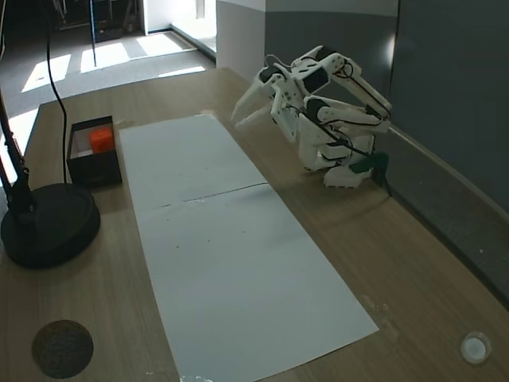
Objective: Grab a orange square and put it in the box.
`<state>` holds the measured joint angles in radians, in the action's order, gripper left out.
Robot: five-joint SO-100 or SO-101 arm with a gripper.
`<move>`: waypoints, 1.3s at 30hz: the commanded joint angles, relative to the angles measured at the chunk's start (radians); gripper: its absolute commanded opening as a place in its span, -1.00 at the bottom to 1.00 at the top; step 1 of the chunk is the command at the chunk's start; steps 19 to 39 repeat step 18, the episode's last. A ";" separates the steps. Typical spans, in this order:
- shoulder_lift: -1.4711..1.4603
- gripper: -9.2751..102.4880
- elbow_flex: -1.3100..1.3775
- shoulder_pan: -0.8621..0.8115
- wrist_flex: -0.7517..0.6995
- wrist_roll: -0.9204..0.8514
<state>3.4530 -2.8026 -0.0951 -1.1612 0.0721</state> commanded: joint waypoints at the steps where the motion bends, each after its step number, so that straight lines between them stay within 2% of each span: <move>1: 0.026 -0.84 -0.055 -0.002 0.012 -0.002; 8: 0.026 -0.84 -0.224 0.008 -0.031 -0.002; 14: 0.026 -0.84 -0.199 0.012 -0.129 -0.002; 39: 0.025 -0.84 -0.199 0.002 -0.130 0.008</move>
